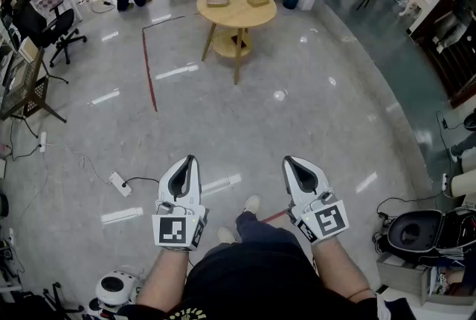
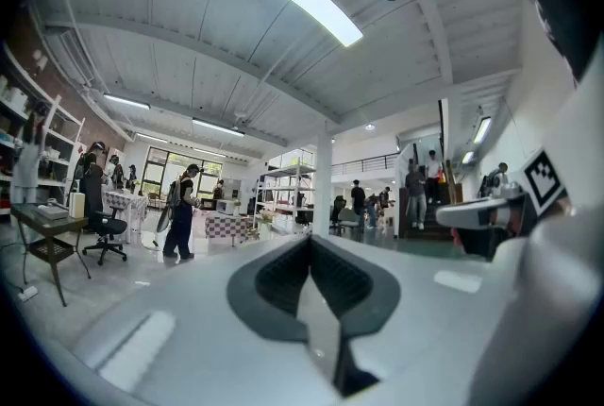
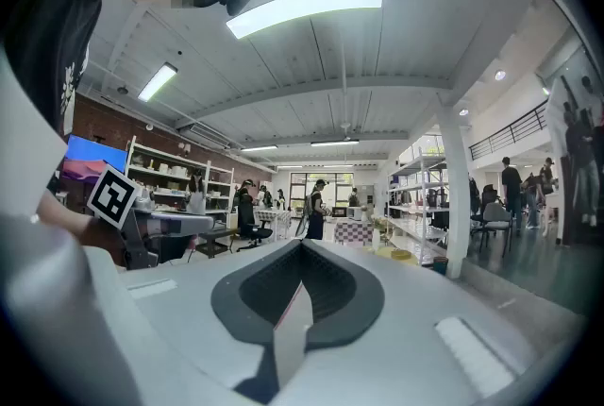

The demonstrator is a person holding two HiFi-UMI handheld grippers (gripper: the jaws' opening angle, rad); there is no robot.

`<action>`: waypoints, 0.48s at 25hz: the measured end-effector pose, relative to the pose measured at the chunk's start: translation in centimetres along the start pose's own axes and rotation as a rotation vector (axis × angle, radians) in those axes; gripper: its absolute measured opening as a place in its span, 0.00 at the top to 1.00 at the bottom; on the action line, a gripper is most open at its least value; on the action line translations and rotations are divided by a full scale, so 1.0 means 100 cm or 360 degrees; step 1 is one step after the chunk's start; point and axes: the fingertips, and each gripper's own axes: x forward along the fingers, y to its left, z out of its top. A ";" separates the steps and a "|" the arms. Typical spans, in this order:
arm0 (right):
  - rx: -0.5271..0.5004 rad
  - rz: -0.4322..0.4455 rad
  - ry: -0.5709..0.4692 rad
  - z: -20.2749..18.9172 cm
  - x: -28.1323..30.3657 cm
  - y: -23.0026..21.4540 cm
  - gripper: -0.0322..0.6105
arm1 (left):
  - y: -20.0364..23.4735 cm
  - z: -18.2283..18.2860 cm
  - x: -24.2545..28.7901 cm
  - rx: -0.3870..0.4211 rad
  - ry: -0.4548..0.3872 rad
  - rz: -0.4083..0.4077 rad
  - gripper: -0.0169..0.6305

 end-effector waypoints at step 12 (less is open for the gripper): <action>0.0107 0.0042 0.0025 -0.026 0.026 -0.022 0.95 | 0.010 -0.017 0.037 -0.0033 0.0085 0.0004 0.97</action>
